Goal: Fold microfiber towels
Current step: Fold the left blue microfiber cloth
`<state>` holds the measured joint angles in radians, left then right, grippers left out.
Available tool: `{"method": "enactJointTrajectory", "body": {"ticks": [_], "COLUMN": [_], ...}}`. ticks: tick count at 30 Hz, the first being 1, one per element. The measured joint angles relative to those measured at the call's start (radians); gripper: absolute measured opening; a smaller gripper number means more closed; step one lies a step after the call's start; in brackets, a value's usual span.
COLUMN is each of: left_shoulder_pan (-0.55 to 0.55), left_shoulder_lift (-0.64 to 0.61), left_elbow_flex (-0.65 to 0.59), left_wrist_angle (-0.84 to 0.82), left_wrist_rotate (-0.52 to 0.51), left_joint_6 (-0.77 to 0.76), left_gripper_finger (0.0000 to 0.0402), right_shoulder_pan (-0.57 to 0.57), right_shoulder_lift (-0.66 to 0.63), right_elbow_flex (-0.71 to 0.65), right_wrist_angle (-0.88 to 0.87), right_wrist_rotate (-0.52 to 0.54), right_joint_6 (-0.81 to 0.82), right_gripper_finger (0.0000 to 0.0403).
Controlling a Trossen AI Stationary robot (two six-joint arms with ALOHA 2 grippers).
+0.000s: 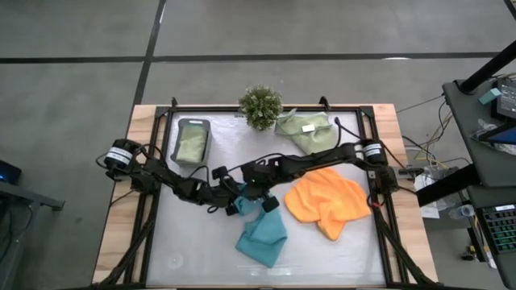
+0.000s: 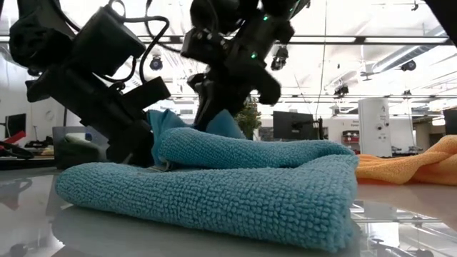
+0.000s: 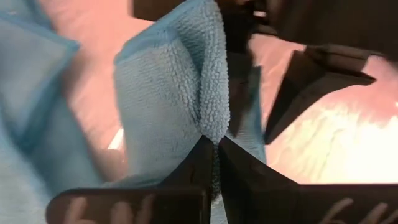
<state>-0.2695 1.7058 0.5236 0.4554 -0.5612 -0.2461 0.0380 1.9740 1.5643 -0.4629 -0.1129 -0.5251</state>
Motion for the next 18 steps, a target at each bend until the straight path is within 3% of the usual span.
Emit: {"method": "enactJointTrajectory", "body": {"ticks": [12, 18], "left_shoulder_pan": [-0.006, -0.007], "left_shoulder_lift": [-0.009, -0.110], "left_elbow_flex": [-0.002, -0.002], "left_wrist_angle": [0.005, -0.133], "left_wrist_rotate": [0.037, 0.079], "left_joint_6": [0.001, -0.016], "left_gripper_finger": [0.0108, 0.0109], "right_shoulder_pan": [-0.044, -0.044], "right_shoulder_lift": [0.068, 0.084], "right_elbow_flex": [0.041, 0.041], "right_wrist_angle": [0.003, 0.004], "right_wrist_rotate": [0.000, 0.001], "right_joint_6": [-0.006, -0.007], "right_gripper_finger": [0.0009, 0.0009]}}
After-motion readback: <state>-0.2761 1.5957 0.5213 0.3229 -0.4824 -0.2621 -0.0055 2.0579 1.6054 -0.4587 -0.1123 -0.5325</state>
